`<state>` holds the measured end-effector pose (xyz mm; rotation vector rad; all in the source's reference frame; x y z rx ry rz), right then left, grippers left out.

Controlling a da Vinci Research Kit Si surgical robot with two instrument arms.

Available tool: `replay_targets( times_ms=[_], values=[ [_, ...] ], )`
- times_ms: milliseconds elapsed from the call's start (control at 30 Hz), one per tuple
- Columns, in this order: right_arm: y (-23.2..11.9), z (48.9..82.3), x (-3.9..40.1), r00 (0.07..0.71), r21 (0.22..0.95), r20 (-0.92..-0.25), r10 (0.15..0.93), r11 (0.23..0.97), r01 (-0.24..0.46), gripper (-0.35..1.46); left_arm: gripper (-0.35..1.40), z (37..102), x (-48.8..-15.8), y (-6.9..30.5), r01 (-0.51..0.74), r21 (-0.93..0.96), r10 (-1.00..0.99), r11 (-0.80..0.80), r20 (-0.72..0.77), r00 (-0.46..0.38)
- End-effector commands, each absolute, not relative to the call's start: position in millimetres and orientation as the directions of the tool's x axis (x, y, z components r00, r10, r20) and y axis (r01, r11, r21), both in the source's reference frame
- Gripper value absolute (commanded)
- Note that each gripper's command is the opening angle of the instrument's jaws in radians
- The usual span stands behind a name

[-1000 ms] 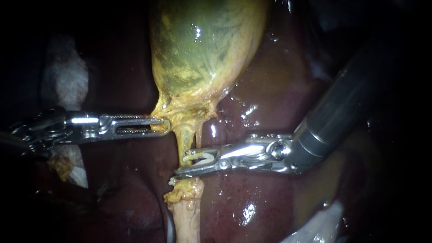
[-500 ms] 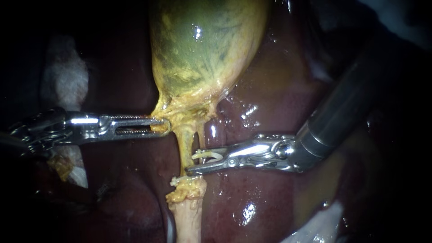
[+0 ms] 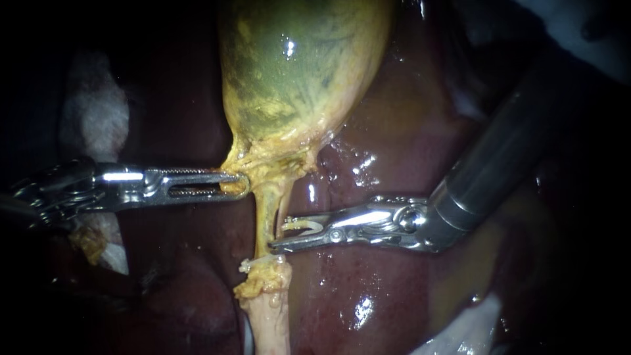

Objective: Clipping second clip left tube

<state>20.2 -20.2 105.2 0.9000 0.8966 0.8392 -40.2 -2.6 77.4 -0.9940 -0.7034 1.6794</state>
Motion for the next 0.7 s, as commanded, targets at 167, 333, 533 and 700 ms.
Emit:
replay_targets(
  times_ms=[167,333,533,700],
  values=[
    [-20.1,104.6,19.8,0.380,0.904,-0.267,0.885,0.367,-0.220,0.54,-0.35,77.4,-40.2,-2.6,-0.468,-0.827,0.950,-0.312,-0.278,-0.142],
    [-19.1,102.0,18.1,0.379,0.907,-0.258,0.889,0.358,-0.223,0.54,-0.35,77.4,-40.2,-2.6,-0.468,-0.827,0.950,-0.312,-0.278,-0.142],
    [-17.5,98.1,17.5,0.368,0.909,-0.242,0.898,0.343,-0.239,0.56,-0.35,77.4,-40.2,-2.6,-0.468,-0.827,0.950,-0.312,-0.278,-0.142],
    [-17.7,97.4,19.0,0.370,0.913,-0.236,0.899,0.335,-0.232,0.56,-0.35,77.4,-40.3,-2.6,-0.468,-0.827,0.950,-0.312,-0.278,-0.142]
  ],
)
